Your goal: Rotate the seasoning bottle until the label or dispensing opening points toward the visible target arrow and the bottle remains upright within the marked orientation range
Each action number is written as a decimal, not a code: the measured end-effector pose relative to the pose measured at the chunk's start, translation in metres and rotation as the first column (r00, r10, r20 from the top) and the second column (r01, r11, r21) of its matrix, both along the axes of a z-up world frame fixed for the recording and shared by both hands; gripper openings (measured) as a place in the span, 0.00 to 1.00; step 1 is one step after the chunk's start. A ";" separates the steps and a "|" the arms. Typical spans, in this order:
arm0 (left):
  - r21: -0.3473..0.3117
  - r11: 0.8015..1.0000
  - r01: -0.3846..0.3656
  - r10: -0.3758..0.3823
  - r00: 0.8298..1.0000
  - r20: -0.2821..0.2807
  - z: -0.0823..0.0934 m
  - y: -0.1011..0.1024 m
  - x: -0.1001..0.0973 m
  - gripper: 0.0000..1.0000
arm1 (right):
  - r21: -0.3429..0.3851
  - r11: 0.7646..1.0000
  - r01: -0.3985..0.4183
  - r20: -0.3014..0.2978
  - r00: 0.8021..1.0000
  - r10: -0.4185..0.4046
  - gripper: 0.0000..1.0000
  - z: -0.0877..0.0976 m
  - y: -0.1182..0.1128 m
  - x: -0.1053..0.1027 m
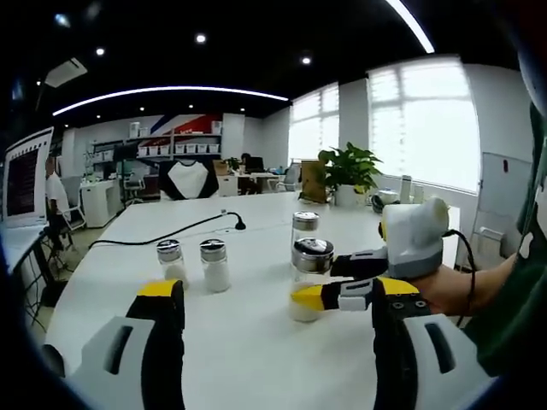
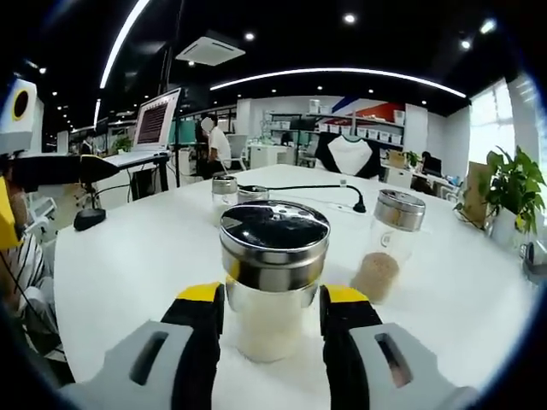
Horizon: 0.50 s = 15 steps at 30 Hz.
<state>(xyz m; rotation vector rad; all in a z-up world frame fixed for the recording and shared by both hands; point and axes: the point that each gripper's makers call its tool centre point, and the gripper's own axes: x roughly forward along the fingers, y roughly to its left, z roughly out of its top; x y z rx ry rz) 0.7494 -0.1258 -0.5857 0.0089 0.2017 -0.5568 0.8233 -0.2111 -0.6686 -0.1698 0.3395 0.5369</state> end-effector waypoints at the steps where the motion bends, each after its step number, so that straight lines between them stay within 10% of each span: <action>1: 0.000 1.000 0.000 0.000 1.000 -0.001 0.000 0.000 0.000 0.96 | 0.010 1.000 -0.008 0.000 1.000 0.008 0.54 0.001 0.001 0.000; 15: 0.007 1.000 0.007 -0.007 1.000 0.005 0.001 -0.001 0.000 0.96 | 0.044 0.983 -0.176 -0.027 0.984 0.177 0.62 0.003 0.006 -0.009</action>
